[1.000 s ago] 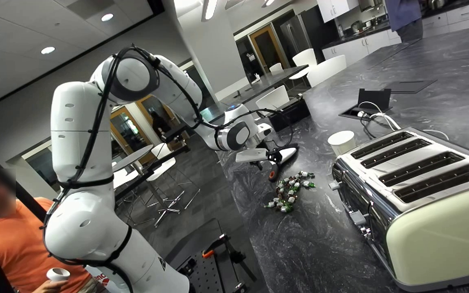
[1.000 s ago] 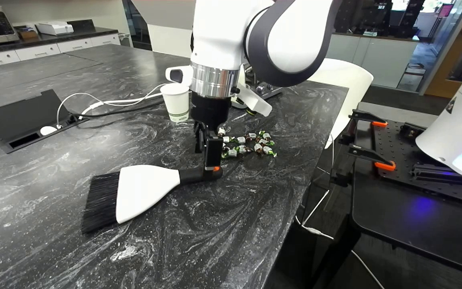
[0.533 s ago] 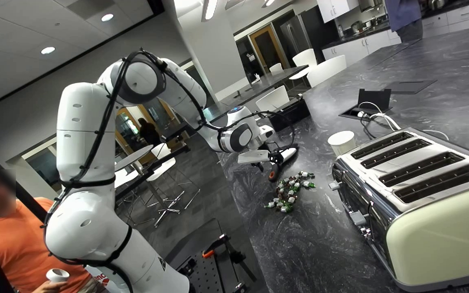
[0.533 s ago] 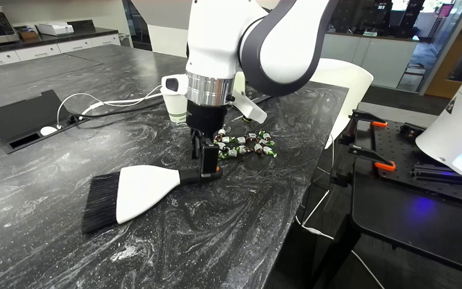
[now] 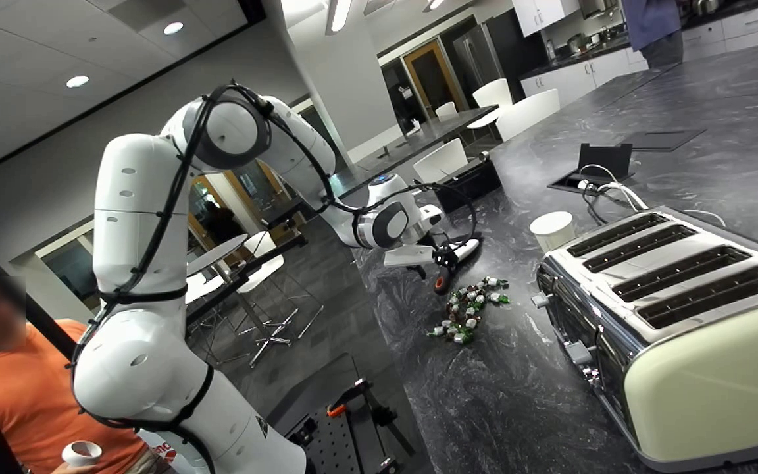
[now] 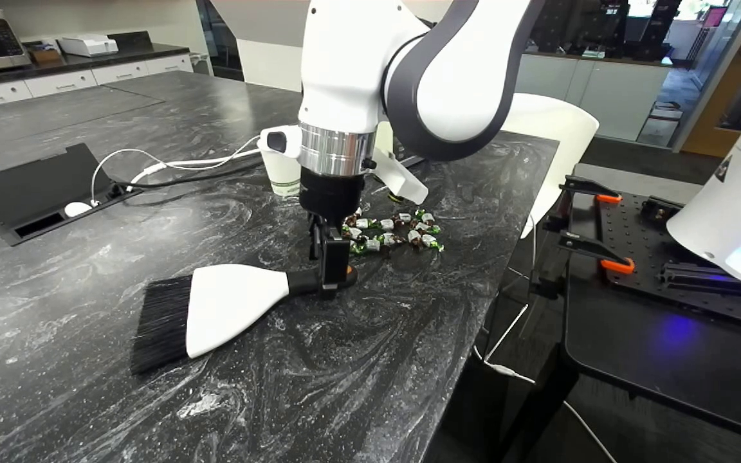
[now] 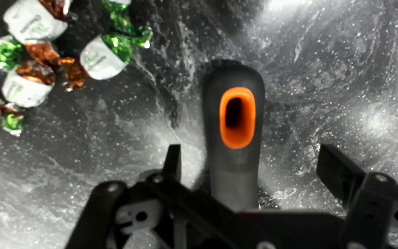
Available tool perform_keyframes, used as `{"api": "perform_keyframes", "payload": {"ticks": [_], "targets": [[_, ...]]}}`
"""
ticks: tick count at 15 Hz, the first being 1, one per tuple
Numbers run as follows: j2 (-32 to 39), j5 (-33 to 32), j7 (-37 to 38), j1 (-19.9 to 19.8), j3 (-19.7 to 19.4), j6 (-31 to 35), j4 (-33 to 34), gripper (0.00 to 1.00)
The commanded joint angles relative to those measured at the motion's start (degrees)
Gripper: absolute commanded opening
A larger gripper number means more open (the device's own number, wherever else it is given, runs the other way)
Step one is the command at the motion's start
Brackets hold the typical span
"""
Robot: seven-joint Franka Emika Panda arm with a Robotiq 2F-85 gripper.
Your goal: Pick up the broom and sweep some of the candy to the right
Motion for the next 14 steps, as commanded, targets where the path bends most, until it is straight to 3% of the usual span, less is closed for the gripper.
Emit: {"api": "perform_keyframes", "payload": {"ticks": [1,7,8,10,14], "targets": [[0.32,-0.82,2.55,0.32,-0.54,3.69,-0.75,1.00],[1.03,-1.40,3.29,0.96,-1.45,4.99,-0.83,1.00],[1.12,-1.52,3.21,1.01,-1.56,5.10,-0.82,0.75],[1.21,-1.83,3.24,1.27,-1.92,5.22,-0.80,0.68],[1.06,-2.21,3.46,1.96,-2.74,5.70,-0.93,0.34]]}}
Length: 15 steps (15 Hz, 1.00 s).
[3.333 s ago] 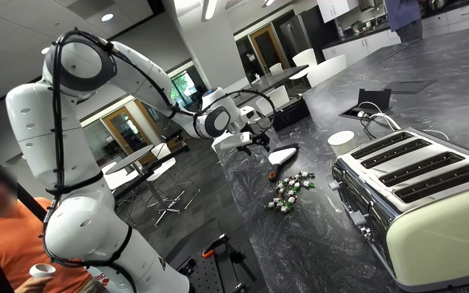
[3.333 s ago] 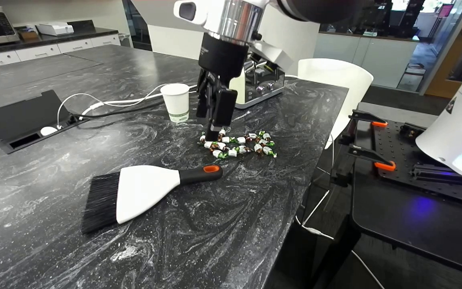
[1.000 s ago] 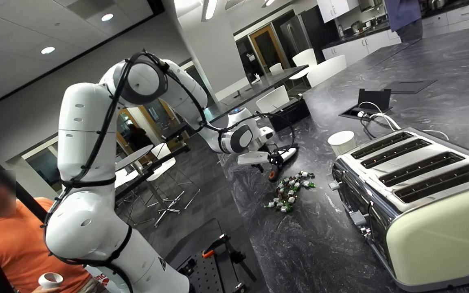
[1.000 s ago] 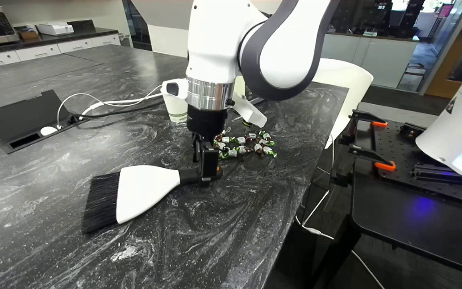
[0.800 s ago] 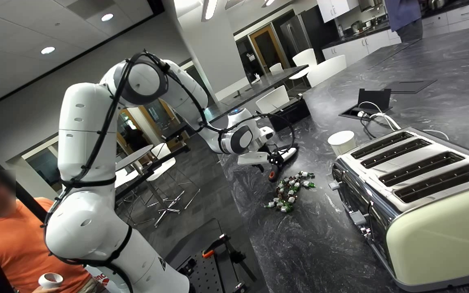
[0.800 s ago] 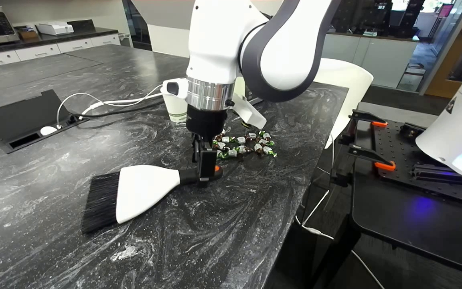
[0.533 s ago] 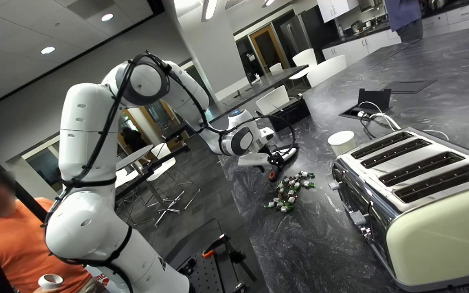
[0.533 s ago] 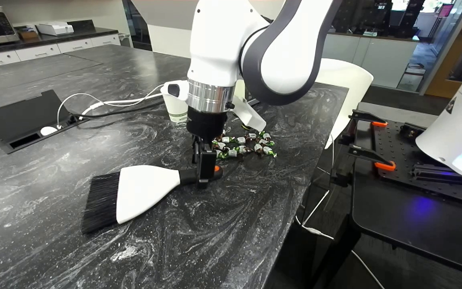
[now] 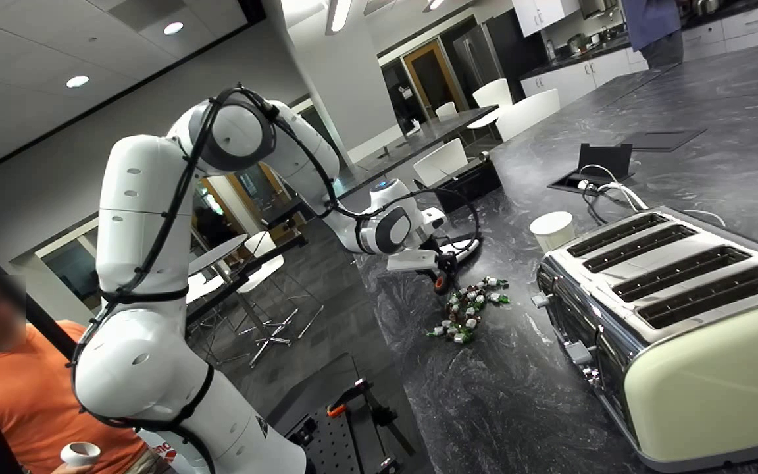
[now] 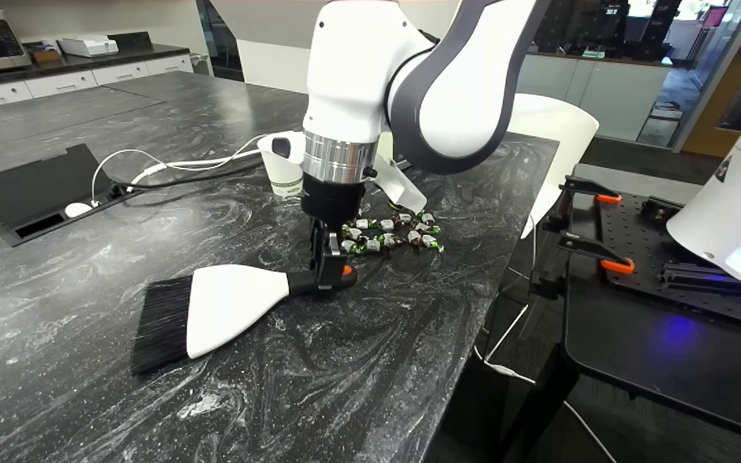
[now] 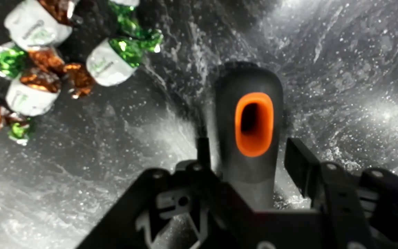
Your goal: Pick up the broom and sweep some of the candy to the right
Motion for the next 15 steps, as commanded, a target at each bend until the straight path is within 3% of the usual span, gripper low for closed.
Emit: {"api": "perform_keyframes", "payload": {"ticks": [1,3,6,11,15], "targets": [[-0.42,-1.66,2.45,1.31,-1.42,2.44,-0.82,0.27],[-0.97,-1.77,2.69,1.60,-1.51,2.45,-1.02,0.14],[-4.31,-1.87,3.01,1.88,-1.06,0.92,-2.50,0.14],[-16.87,-1.59,4.08,1.21,-0.78,-4.28,-7.81,0.14],[-26.22,1.11,2.60,-2.17,0.93,-14.75,-9.17,0.14]]}}
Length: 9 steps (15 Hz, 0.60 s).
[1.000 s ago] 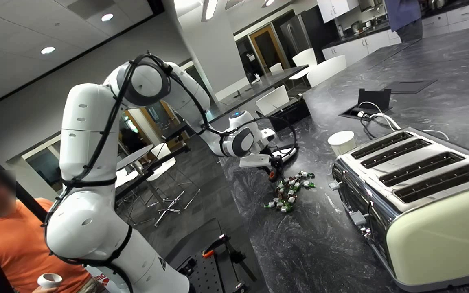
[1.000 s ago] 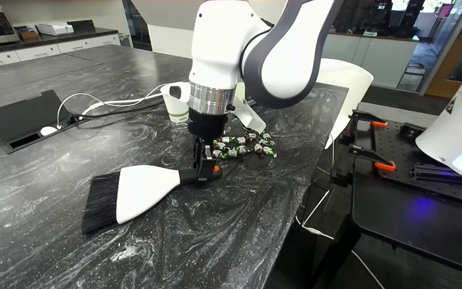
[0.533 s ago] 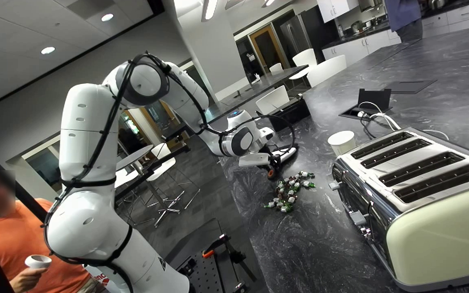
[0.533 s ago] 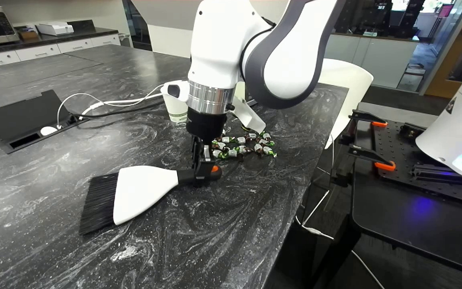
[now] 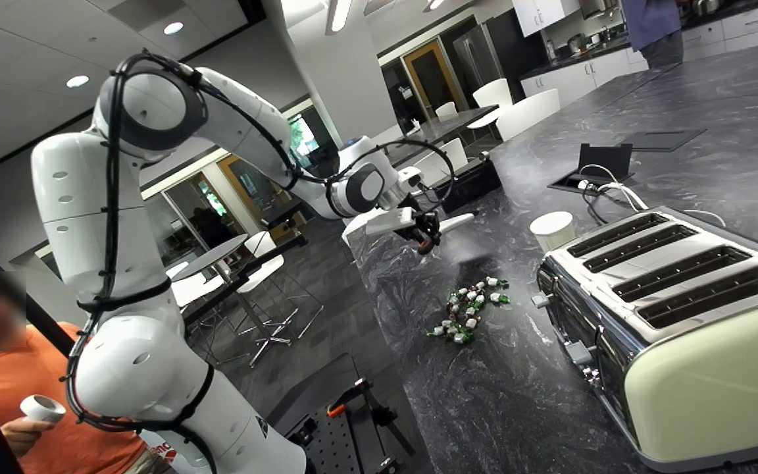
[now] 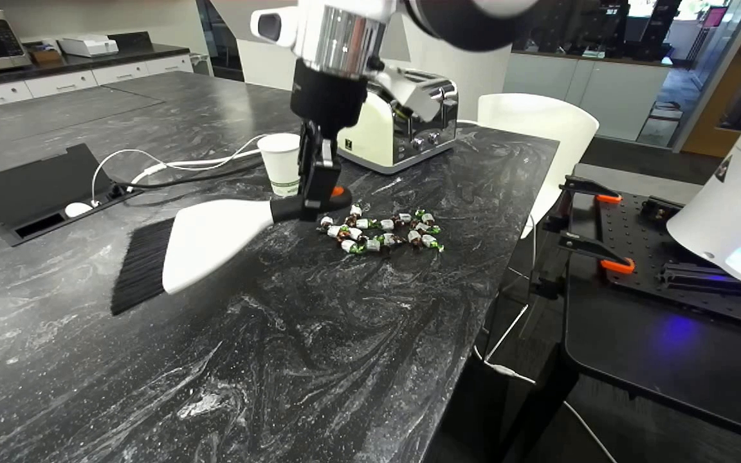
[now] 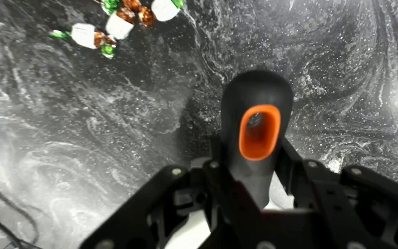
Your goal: Pick up the broom and sweep some of the candy to the right
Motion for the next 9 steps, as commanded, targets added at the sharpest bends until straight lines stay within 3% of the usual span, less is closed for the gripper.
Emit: {"api": "perform_keyframes", "payload": {"ticks": [1,8,9], "targets": [[-11.07,2.09,0.11,-2.81,0.91,-11.19,-3.48,0.14],[-20.37,3.36,-0.70,-3.76,-0.89,-31.38,-0.19,0.14],[-18.08,2.44,-0.12,-3.34,-0.83,-27.66,-0.69,0.14]]}}
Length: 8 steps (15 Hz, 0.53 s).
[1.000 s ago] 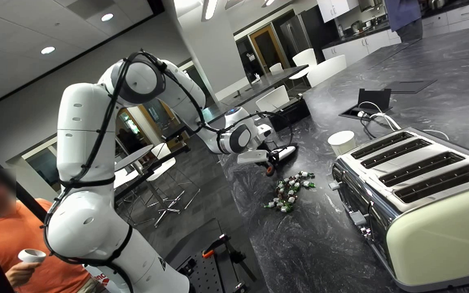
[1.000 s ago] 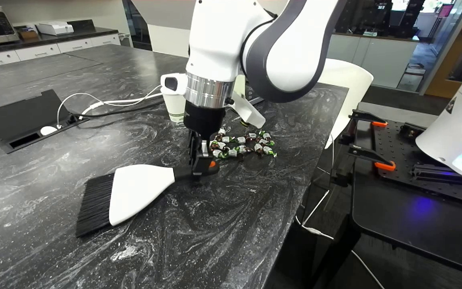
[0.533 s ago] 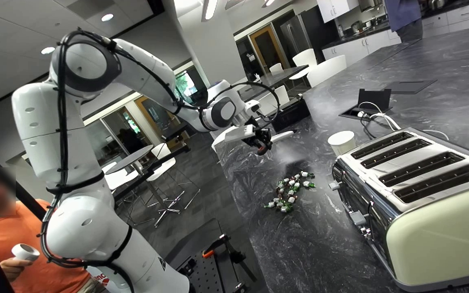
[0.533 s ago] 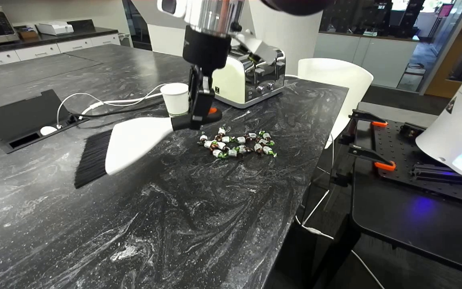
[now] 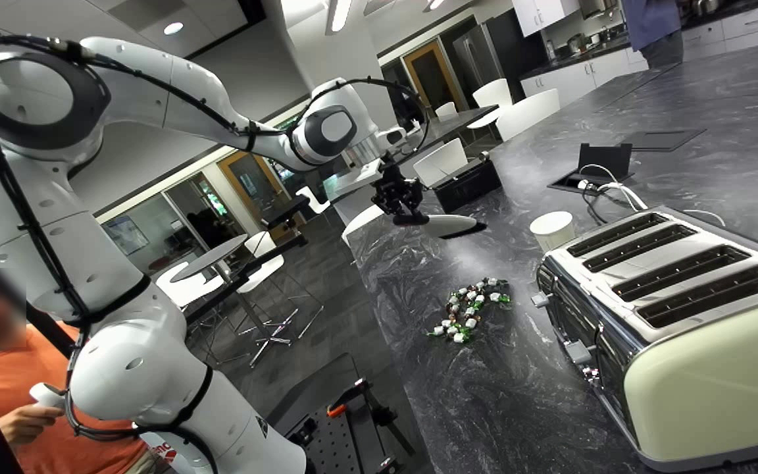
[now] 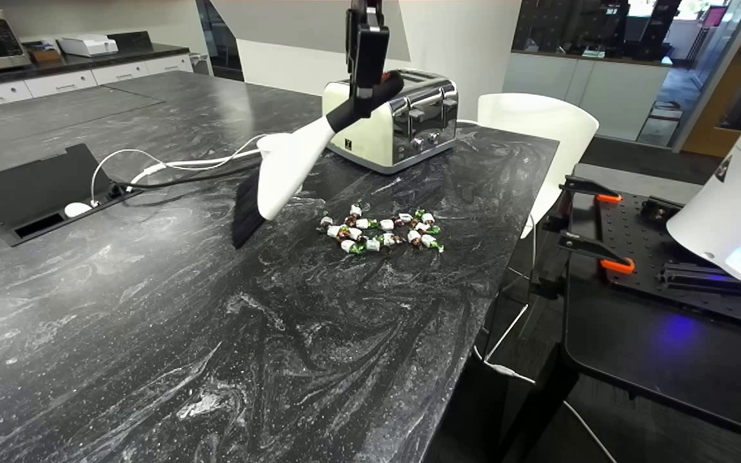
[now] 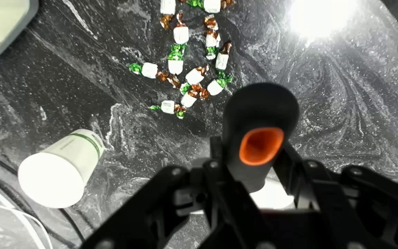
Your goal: Pick up the broom and sweep some of the candy to the right
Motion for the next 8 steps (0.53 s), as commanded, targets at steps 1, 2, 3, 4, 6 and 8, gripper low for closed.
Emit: {"api": "perform_keyframes", "payload": {"ticks": [1,2,3,4,6,8], "targets": [[-0.55,0.02,0.00,0.31,-0.34,-0.68,0.13,0.39],[-0.53,0.02,0.00,0.35,-0.33,-0.68,0.05,0.39],[-0.32,0.01,0.00,0.36,-0.33,-0.67,-0.05,0.39],[0.00,0.01,0.00,0.36,-0.31,-0.62,-0.04,0.39],[0.49,0.01,-0.01,0.41,-0.27,-0.59,-0.04,0.14],[1.61,1.34,-0.95,-0.12,-0.66,-0.71,1.36,0.14]]}}
